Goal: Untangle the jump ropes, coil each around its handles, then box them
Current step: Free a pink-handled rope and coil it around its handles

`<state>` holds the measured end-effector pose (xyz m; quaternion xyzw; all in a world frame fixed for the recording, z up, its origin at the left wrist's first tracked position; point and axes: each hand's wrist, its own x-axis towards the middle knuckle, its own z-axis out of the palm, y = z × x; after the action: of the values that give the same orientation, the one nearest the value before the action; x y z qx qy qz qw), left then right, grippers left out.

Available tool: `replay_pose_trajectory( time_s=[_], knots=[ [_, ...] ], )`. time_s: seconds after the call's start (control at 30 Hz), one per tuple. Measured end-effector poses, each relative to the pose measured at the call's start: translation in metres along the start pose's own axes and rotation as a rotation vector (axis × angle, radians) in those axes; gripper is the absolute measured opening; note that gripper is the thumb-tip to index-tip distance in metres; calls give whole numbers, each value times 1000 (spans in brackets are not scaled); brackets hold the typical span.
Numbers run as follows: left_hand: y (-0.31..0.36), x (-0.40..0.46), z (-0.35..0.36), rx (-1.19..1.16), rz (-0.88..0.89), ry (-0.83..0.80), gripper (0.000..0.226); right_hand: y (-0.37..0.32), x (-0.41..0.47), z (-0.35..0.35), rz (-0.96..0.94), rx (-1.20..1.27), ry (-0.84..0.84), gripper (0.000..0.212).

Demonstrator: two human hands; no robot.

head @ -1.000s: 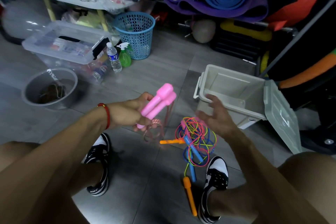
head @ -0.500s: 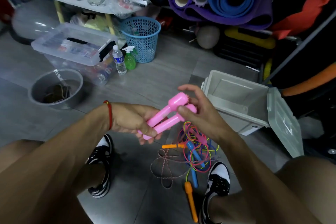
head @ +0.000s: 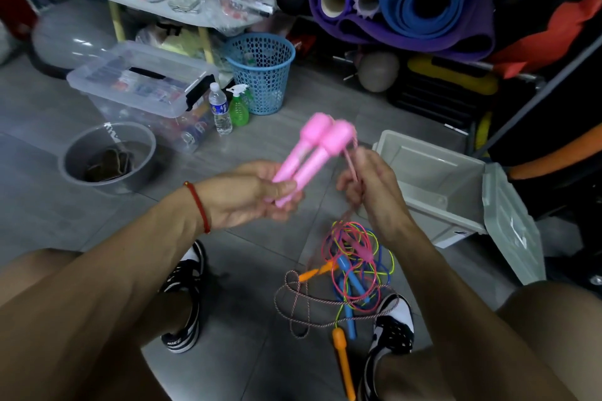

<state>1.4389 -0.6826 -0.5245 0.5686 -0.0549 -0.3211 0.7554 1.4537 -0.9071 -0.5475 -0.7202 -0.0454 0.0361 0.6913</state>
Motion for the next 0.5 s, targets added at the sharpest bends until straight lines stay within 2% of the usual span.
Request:
replay_pose_trajectory(
  time_s=[0.1, 0.17, 0.23, 0.3, 0.37, 0.5],
  knots=[
    [12, 3, -3, -324, 91, 119, 14, 25, -8, -6, -71, -403, -101, 30],
    [12, 5, 1, -378, 63, 172, 14, 28, -13, 1, -106, -536, -147, 34],
    [6, 5, 10, -387, 39, 116, 18, 20, -12, 13, -146, -626, -193, 35],
    [4, 8, 16, -357, 62, 115, 14, 8, -10, 22, -180, -610, -234, 34],
    [10, 11, 12, -331, 118, 245, 12, 8, -11, 25, -179, -536, -269, 28],
    [36, 6, -21, -400, 270, 399, 15, 65, -24, 7, 71, -526, -411, 22]
  ],
)
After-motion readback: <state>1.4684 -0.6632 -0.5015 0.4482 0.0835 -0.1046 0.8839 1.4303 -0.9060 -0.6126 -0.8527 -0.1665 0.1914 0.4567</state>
